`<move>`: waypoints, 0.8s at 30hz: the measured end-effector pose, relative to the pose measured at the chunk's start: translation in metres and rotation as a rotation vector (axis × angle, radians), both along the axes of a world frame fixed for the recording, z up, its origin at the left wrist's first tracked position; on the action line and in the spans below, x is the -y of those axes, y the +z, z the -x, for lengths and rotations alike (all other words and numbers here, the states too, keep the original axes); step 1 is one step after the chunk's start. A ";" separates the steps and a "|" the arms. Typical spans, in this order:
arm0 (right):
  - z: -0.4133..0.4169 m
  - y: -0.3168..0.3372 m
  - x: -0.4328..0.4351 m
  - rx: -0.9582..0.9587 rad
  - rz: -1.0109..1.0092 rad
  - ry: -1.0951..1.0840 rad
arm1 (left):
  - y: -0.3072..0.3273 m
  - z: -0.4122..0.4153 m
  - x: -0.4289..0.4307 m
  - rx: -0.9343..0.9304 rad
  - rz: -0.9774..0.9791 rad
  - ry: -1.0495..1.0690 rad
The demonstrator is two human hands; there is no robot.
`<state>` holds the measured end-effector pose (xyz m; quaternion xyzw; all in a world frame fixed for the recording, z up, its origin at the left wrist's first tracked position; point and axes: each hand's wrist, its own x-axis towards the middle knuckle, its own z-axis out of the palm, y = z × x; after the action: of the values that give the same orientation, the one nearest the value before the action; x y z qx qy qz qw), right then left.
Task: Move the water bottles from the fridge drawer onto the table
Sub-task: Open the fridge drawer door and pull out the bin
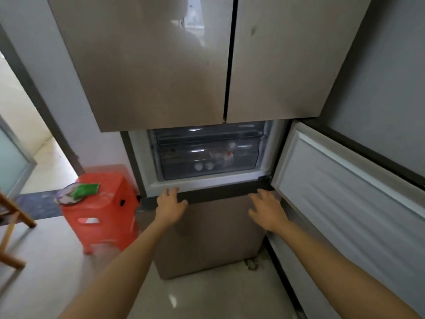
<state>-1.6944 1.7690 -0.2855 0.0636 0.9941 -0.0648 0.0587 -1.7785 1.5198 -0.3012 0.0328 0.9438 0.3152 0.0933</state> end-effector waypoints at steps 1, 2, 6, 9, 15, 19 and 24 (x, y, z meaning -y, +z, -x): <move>0.011 -0.004 0.001 0.021 0.029 -0.041 | -0.005 0.012 0.002 0.031 -0.053 0.029; 0.020 -0.006 0.002 0.032 0.063 -0.085 | -0.009 0.024 0.003 0.057 -0.109 0.050; 0.045 -0.019 0.002 0.031 0.209 -0.212 | -0.024 0.062 0.000 0.185 -0.302 0.149; 0.056 -0.027 0.000 0.068 0.242 -0.258 | -0.030 0.077 -0.012 0.272 -0.468 0.232; 0.089 -0.036 -0.005 0.068 0.501 -0.443 | -0.032 0.093 -0.024 0.474 -0.825 0.435; 0.117 -0.034 -0.006 -0.018 0.696 -0.438 | -0.033 0.114 -0.029 0.520 -0.967 0.501; 0.170 -0.010 -0.028 -0.100 1.177 -0.609 | -0.014 0.145 -0.042 0.561 -1.429 0.665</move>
<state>-1.8646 1.7969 -0.2958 0.2957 0.7322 -0.6134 0.0164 -1.9230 1.5615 -0.3157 -0.2760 0.4188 0.8454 0.1838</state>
